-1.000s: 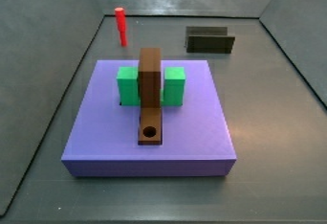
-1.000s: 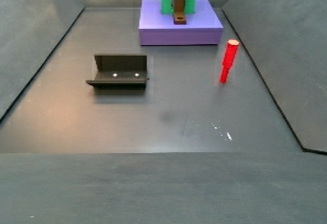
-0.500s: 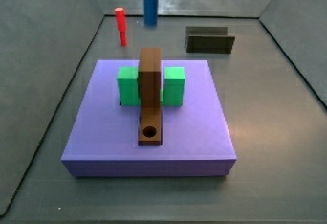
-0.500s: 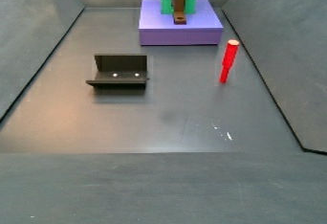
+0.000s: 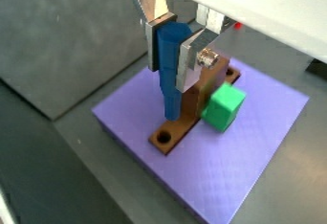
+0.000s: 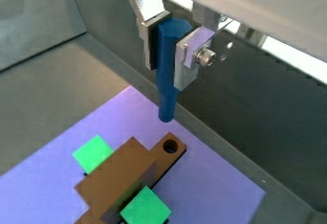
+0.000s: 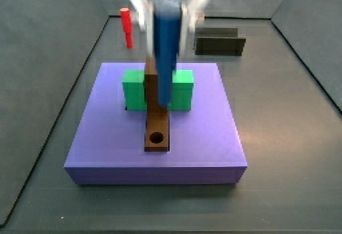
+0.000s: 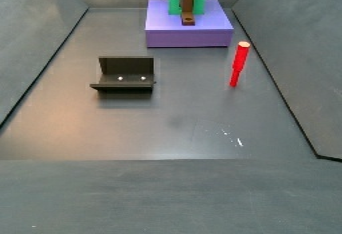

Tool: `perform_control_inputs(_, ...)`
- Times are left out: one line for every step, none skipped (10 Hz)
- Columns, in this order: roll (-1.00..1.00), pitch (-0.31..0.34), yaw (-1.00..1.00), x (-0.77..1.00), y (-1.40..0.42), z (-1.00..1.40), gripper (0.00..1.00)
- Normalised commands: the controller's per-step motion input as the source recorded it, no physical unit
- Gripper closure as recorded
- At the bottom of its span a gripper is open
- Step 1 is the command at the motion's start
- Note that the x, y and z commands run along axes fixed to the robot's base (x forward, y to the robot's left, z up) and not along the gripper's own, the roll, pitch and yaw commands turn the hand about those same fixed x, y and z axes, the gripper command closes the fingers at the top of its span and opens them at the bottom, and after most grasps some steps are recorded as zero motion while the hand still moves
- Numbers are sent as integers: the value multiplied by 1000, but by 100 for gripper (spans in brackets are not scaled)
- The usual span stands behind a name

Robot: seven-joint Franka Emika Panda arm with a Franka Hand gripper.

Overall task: Pick up the blue object. Move up. Move to above the board. Insert the blue object.
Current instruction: Insert the blue object.

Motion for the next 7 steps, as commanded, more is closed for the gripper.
perform_control_inputs(274, -50, 289, 120, -123, -660, 100)
perform_control_inputs(293, -83, 223, 0, -160, -500, 100)
perform_control_inputs(273, -61, 123, 0, -143, -374, 100)
perform_control_inputs(157, 0, 54, -180, -60, -97, 100)
perform_control_inputs(21, -34, 3, -303, 0, -74, 100)
perform_control_inputs(0, -31, 0, -354, 0, -80, 100)
perform_control_inputs(0, -26, 0, -286, 14, -126, 100)
